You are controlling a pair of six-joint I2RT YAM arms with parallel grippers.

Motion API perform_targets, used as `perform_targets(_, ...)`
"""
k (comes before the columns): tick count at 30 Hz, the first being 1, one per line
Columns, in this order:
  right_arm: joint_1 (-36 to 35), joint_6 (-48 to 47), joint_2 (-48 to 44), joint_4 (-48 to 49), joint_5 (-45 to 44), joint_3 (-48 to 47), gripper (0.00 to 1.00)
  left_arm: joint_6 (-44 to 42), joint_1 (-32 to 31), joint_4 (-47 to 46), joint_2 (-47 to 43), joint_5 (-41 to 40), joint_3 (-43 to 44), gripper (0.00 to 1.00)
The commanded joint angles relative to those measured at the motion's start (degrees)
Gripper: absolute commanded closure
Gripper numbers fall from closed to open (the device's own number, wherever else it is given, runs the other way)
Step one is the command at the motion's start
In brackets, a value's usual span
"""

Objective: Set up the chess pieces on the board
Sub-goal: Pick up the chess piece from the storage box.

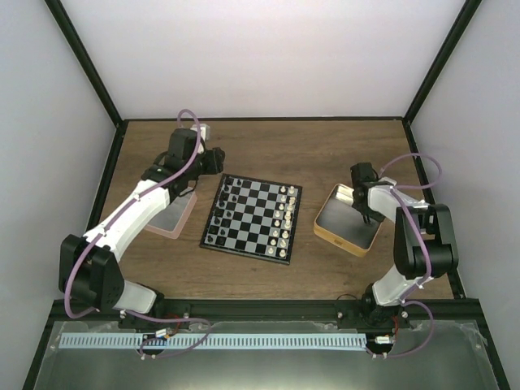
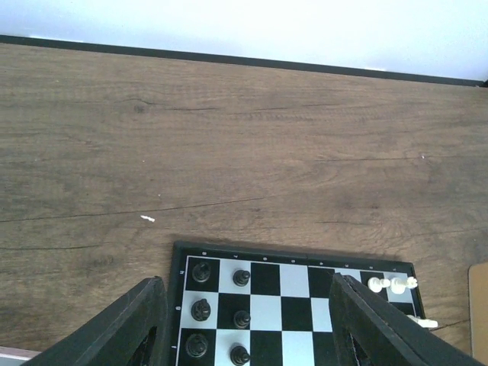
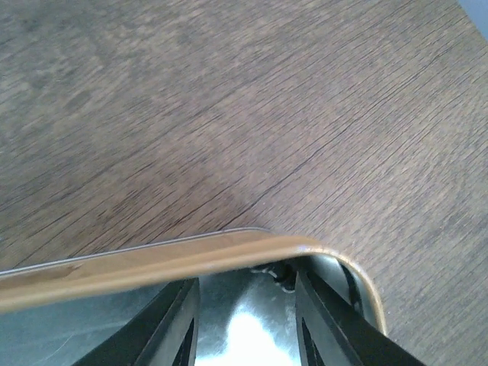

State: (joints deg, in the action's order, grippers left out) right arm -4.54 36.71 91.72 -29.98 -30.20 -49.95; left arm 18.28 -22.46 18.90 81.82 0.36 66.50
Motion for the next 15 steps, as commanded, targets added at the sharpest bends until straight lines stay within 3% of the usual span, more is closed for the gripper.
perform_targets(1, 2.65, -0.79, 2.01, 1.71, -1.45, -1.65, 0.64, -0.68, 0.67, -1.0, -0.35, 0.56, -0.69, 0.39)
perform_targets(15, 6.54, -5.25, 1.93, 10.08, 10.19, 2.41, 0.72, -0.62, 1.94, -1.67, 0.09, 1.79, -1.38, 0.39)
